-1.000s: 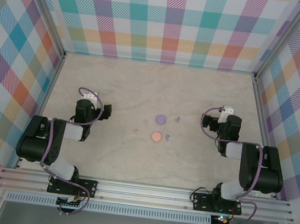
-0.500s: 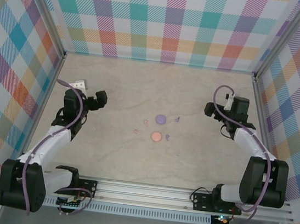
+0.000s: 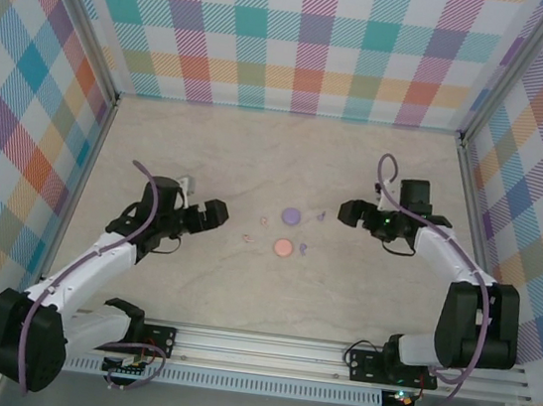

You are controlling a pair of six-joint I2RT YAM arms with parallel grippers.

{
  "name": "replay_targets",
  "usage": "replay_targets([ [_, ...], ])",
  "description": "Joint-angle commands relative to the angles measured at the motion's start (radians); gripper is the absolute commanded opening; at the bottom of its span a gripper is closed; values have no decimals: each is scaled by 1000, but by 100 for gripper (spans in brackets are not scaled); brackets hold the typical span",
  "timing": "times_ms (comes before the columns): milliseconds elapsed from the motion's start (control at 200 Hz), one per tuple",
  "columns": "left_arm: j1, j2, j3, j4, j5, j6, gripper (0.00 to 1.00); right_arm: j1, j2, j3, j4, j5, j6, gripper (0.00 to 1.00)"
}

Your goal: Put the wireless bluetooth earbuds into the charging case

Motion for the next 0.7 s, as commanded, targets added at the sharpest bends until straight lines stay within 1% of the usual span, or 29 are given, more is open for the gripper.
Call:
replay_targets([
  [0, -86, 39, 24, -26, 23, -54, 98, 101, -20, -22, -48, -53, 47, 90],
  [70, -130, 79, 21, 18, 28, -75, 95, 167, -6, -29, -34, -35, 80, 84],
  [170, -169, 164, 36, 91, 65, -101, 89, 239, 21, -40, 11, -8, 157, 66],
  [195, -175, 188, 44, 106, 73, -109, 87, 254, 29, -42, 27, -4, 179, 62],
  [265, -191, 259, 66, 147, 100, -118, 78, 290, 57, -42, 60, 1, 230, 53],
  [340, -203, 325, 103, 158, 119, -121, 73, 326, 82, -35, 78, 21, 268, 46],
  [345, -205, 328, 106, 159, 120, -121, 73, 333, 88, -34, 81, 25, 274, 45],
  [430, -220, 377, 135, 168, 123, -124, 65, 354, 122, -23, 93, 39, 317, 38],
  [495, -229, 409, 154, 180, 130, -127, 63, 367, 154, -14, 104, 43, 351, 33],
  [580, -237, 450, 177, 188, 139, -130, 59, 386, 196, -3, 130, 32, 381, 30],
  [695, -250, 501, 203, 193, 150, -135, 54, 411, 235, 21, 137, 50, 403, 28],
])
